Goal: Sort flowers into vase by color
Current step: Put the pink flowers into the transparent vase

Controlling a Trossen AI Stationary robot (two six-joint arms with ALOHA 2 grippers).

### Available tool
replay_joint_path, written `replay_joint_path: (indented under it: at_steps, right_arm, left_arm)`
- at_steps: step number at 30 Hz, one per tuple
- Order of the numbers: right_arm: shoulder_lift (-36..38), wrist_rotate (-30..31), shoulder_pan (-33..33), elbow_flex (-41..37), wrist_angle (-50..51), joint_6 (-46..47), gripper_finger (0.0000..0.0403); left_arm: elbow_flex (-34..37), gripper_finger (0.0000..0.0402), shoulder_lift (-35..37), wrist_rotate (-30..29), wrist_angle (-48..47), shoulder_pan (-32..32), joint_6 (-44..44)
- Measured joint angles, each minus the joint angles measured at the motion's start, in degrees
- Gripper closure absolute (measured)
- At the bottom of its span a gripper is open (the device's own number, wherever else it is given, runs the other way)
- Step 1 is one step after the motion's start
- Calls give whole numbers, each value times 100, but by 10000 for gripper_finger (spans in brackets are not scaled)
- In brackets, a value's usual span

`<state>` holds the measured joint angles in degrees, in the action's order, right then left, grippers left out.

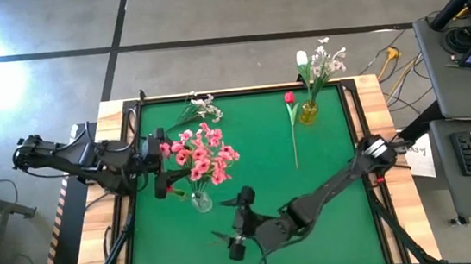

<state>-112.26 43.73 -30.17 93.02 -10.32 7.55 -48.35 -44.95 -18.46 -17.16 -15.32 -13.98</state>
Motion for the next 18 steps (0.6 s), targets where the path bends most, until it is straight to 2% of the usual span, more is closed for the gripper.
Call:
replay_joint_path:
  at_steps: [6, 18]
  right_arm:
    - [-621, -46, 75, 578, -1106, -1298, 46]
    - [-1810, 55, 616, 2342, -1093, -2023, 50]
  left_arm:
    - [16, 93, 4, -2, 10, 1, -51]
    - [16, 93, 31, -6, 45, 1, -306]
